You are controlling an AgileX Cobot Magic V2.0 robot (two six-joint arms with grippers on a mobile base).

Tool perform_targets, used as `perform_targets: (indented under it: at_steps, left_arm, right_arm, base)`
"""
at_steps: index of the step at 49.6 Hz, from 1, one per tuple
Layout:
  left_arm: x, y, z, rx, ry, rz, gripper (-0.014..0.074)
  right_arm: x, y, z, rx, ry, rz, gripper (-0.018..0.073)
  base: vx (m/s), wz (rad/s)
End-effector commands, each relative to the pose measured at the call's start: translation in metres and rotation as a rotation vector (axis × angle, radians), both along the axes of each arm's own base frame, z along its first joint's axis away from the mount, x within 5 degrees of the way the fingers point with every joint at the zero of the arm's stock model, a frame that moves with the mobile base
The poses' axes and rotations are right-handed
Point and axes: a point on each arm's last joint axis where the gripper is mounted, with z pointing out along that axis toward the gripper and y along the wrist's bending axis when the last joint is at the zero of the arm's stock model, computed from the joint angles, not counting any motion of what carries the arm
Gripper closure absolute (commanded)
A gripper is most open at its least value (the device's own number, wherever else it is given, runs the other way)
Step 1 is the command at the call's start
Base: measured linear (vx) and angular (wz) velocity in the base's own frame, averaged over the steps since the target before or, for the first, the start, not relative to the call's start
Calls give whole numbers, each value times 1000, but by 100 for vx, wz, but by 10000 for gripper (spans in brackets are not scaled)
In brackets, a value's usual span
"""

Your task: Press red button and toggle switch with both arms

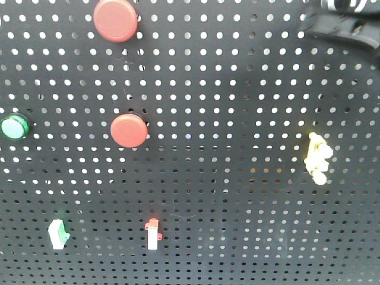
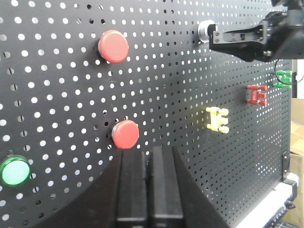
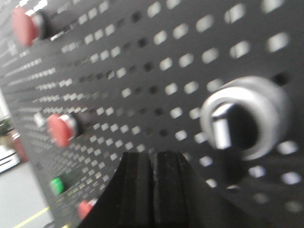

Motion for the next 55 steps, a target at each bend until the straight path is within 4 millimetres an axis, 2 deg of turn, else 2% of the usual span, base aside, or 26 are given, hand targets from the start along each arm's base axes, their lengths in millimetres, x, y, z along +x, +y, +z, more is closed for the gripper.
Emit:
perform_targets:
  at_steps: [1, 17, 31, 55]
  left_arm:
    - [0, 3, 10, -77, -3, 17, 594]
    - [0, 2, 9, -72, 3, 8, 594]
    - [0, 2, 9, -72, 3, 8, 594]
    - [0, 2, 9, -67, 6, 1, 594]
  right_arm:
    - [-4, -5, 14, 49, -54, -53, 562]
    - [-1, -9, 15, 23, -80, -115, 562]
    - [11, -5, 7, 37, -19, -84, 562]
    - [14, -11, 9, -8, -74, -176, 562]
  base:
    - [0, 0]
    - [0, 0]
    - [0, 0]
    - [0, 0]
